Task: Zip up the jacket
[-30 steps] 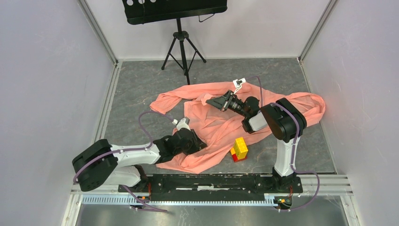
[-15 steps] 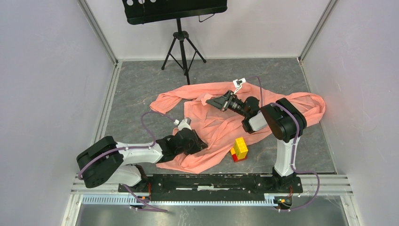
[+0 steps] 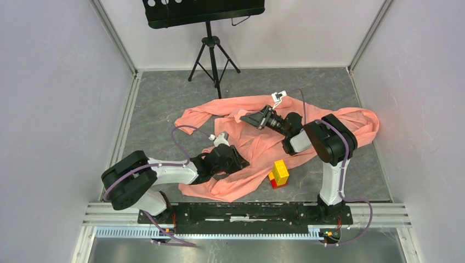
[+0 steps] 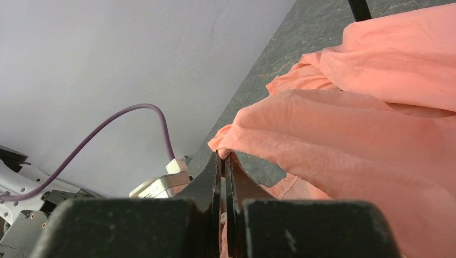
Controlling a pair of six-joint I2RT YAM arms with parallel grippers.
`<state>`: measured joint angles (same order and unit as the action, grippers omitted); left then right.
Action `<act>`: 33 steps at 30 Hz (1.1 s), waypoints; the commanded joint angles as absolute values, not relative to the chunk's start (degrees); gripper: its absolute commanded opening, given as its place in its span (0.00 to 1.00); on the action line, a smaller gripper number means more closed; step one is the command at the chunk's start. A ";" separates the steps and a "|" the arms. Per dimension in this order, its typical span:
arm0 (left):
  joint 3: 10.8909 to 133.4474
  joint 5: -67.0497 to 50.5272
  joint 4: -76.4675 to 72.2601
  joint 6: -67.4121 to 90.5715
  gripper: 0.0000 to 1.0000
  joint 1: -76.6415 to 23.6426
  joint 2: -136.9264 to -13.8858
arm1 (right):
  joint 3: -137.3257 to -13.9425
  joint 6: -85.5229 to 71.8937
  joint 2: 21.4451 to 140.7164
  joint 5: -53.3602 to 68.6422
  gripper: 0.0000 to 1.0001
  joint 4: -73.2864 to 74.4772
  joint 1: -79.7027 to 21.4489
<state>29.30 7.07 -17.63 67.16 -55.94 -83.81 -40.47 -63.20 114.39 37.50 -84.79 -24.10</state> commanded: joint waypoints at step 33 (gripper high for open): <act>31.99 0.26 -8.61 57.26 0.45 -48.63 -78.26 | -40.34 -64.09 113.64 38.41 0.00 -100.85 -24.14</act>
